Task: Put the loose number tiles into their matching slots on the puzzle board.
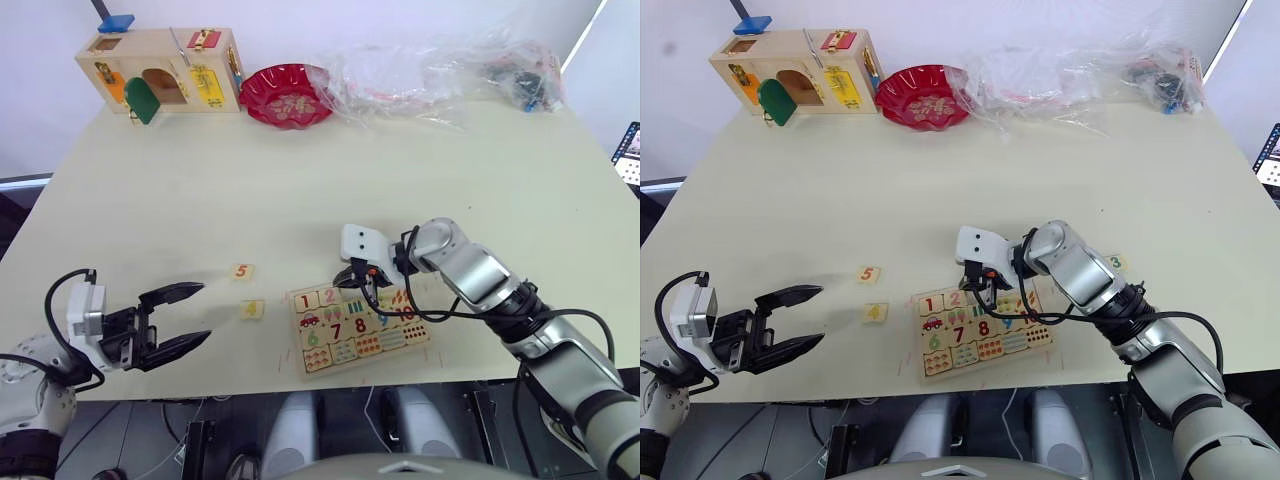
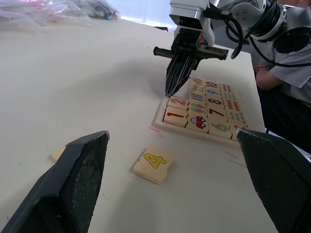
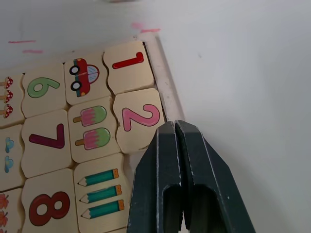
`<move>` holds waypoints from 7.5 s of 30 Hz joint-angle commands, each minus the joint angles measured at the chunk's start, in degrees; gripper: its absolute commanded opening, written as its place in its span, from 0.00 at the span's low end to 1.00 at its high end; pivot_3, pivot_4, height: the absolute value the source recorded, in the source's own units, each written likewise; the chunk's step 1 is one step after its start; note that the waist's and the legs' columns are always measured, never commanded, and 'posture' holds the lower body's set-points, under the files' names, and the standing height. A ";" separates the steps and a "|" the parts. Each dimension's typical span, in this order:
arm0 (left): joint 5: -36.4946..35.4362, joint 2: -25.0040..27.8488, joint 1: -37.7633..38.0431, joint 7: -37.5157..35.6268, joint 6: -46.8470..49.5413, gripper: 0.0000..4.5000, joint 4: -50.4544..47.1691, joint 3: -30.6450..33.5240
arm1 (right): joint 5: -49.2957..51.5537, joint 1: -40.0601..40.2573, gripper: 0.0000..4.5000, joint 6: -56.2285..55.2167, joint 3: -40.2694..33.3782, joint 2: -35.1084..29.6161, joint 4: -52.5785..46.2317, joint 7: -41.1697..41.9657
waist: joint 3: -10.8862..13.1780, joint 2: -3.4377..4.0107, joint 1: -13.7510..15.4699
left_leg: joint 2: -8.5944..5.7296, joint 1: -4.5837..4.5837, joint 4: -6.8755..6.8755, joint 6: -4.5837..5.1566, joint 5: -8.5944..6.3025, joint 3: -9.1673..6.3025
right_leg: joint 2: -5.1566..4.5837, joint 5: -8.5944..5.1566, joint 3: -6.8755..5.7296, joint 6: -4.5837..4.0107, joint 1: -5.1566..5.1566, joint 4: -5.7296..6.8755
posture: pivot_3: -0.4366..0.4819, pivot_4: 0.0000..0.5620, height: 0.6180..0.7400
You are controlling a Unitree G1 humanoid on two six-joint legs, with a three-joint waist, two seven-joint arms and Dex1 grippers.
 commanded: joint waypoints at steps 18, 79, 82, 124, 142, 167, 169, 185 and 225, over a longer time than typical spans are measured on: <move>0.77 -2.12 0.24 -1.67 2.62 1.00 -4.39 2.79 | 13.33 14.78 0.01 3.74 -22.23 -3.51 -23.99 -6.78 | -0.01 -0.02 0.38 | -0.02 -0.02 0.00 0.00 0.00 -0.03 | -0.05 -0.01 -0.03 0.02 0.07 -0.05 | 0.48 0.27 1.00; -4.06 -0.46 -4.29 -1.68 8.10 1.00 -2.16 -1.39 | 25.14 48.93 0.98 -13.05 -54.89 -36.78 -12.17 1.58 | -0.20 -0.23 1.57 | 0.03 0.18 0.06 0.01 0.00 0.15 | 0.11 -0.01 0.20 0.07 0.31 -0.17 | 0.48 0.27 1.00; -6.20 -0.31 -4.35 -1.68 6.13 1.00 -2.20 -2.72 | 20.68 39.85 0.98 -16.70 -47.41 -38.33 -3.78 5.66 | -0.18 -0.20 1.54 | 0.03 0.19 0.08 0.01 0.00 0.18 | 0.10 -0.01 0.22 0.07 0.31 -0.15 | 0.48 0.27 1.00; -3.68 -4.70 -6.06 -1.46 14.06 1.00 -13.11 0.45 | 3.20 11.54 0.93 -34.61 -28.18 -28.12 33.90 22.56 | -0.08 -0.01 1.41 | 0.01 0.20 0.12 0.01 0.00 0.50 | 0.13 0.01 0.22 0.06 0.25 0.02 | 0.48 0.27 1.00; -1.20 -6.83 -7.14 -1.66 17.29 1.00 -14.42 2.60 | 3.35 15.87 0.41 -32.98 -29.39 -29.36 27.24 19.54 | -0.08 -0.02 1.46 | -0.05 0.20 0.14 0.01 0.00 0.37 | 0.13 0.01 0.19 0.06 0.29 0.01 | 0.48 0.27 1.00; -1.41 -5.09 -6.65 -1.68 14.91 1.00 -10.74 3.09 | 9.90 1.78 0.20 16.29 -19.37 -26.36 -21.86 8.42 | -0.01 0.11 0.98 | 0.03 0.16 0.12 0.00 0.00 0.02 | 0.12 0.00 0.15 0.04 0.21 0.03 | 0.48 0.27 1.00; -1.60 -4.64 -6.35 -1.68 14.22 1.00 -9.86 3.01 | 10.62 -2.78 0.20 22.46 -14.81 -23.39 -24.11 7.08 | -0.01 0.10 0.87 | 0.04 0.15 0.12 0.00 0.00 0.00 | 0.13 0.00 0.14 0.04 0.19 0.04 | 0.48 0.27 1.00; -3.00 -1.18 -0.58 -1.68 9.00 1.00 -6.31 4.62 | 0.06 -24.27 0.20 24.74 14.49 -10.83 -14.90 3.25 | -0.02 0.06 0.43 | -0.09 0.00 0.09 0.01 0.00 -0.09 | -0.06 0.00 -0.03 0.05 0.05 0.05 | 0.48 0.27 1.00; -4.61 0.60 -2.42 -1.68 4.90 1.00 -2.00 -0.58 | -3.35 -26.81 0.20 25.09 26.22 -5.85 -11.55 4.27 | -0.02 0.06 -0.09 | -0.13 0.00 0.07 0.01 0.00 -0.16 | -0.10 0.00 -0.11 0.05 0.06 0.04 | 0.48 0.27 1.00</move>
